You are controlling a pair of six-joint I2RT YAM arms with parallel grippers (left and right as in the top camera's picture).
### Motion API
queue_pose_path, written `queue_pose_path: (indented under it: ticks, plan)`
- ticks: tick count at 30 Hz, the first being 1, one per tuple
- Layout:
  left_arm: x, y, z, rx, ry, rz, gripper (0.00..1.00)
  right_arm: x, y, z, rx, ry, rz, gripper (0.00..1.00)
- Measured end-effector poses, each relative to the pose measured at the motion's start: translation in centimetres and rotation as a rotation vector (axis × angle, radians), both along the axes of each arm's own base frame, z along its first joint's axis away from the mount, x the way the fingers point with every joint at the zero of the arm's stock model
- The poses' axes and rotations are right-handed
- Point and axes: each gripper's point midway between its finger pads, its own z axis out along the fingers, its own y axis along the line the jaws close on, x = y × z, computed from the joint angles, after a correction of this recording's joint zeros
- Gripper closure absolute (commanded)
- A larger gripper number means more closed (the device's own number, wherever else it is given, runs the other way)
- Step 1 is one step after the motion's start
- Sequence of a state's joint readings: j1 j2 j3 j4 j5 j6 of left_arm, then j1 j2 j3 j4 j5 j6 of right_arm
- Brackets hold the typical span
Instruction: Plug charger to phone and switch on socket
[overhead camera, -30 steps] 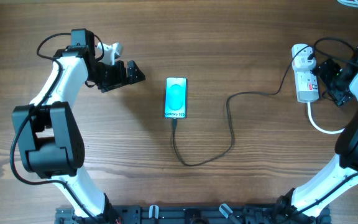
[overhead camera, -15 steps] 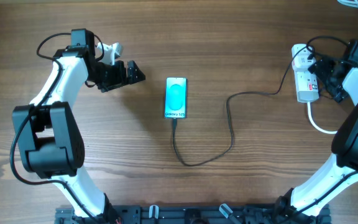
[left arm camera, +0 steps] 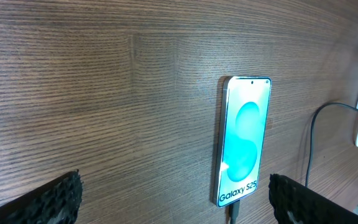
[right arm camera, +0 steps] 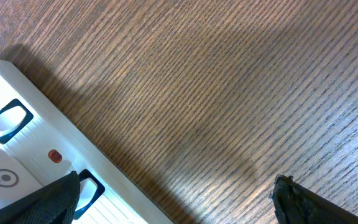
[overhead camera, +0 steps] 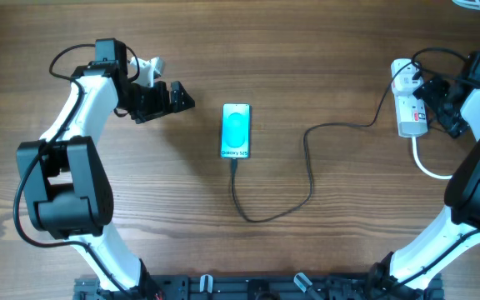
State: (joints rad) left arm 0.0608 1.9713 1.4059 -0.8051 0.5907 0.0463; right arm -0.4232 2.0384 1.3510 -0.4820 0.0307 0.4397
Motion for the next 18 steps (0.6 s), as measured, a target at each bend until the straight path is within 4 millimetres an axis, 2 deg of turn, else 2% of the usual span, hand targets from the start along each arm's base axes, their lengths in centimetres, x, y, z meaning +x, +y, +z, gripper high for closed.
queue_pose_path:
  ticks: [13, 18]
  plan:
    - [0.0, 0.0, 0.0, 0.0, 0.0, 0.0, 0.0, -0.4, 0.9, 0.4, -0.039, 0.055, 0.032, 0.0]
    - [0.0, 0.0, 0.0, 0.0, -0.001, 0.0, 0.0, -1.3, 3.2, 0.8, -0.061, 0.144, 0.168, 0.01]
